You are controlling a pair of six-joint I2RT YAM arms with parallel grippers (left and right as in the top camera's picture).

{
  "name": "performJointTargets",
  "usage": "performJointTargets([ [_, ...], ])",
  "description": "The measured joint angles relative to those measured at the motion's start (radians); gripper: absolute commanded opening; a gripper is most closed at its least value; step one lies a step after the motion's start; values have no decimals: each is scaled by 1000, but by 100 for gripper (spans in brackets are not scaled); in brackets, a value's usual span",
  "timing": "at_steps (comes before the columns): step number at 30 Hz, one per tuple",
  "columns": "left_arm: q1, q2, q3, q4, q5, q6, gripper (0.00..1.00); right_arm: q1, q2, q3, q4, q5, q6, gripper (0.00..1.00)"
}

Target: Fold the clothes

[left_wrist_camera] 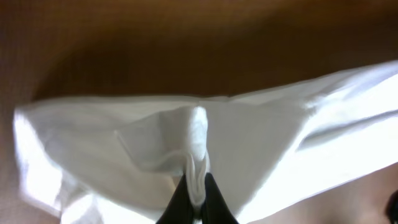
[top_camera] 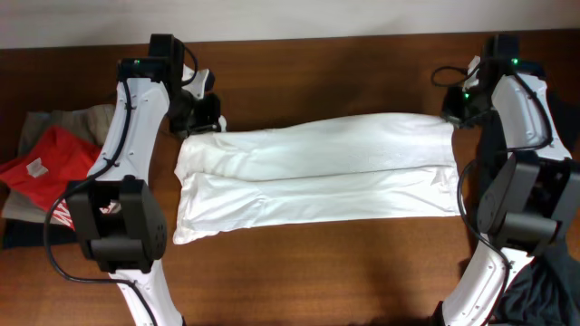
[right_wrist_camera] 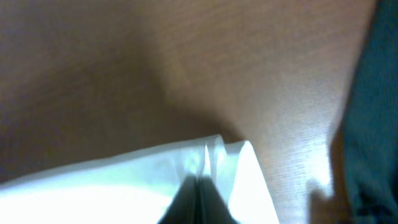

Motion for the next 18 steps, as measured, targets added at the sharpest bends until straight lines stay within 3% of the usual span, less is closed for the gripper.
performJointTargets([
  [3,0,0,0,-120,-61,0,1,-7,-1,-1,-233,102,0,4],
  [6,0,0,-16,-202,-104,0,1,-8,-1,0,-358,170,0,4],
  [12,0,-1,-209,-226,-121,0,1,-8,-1,0,-459,193,-1,5],
  [13,0,-1,-219,-234,-124,0,5,-8,-1,0,-468,193,-4,9],
  [14,0,-1,-220,-249,-124,0,28,-8,-1,0,-478,194,-8,18],
  [15,0,-1,-220,-275,-129,5,39,-8,-1,0,-484,197,-11,27],
  [16,0,-1,-220,-283,-138,5,46,-8,-1,0,-494,204,-14,32],
  [18,-1,-1,-221,-301,-166,6,50,-8,-1,0,-504,212,-26,41],
])
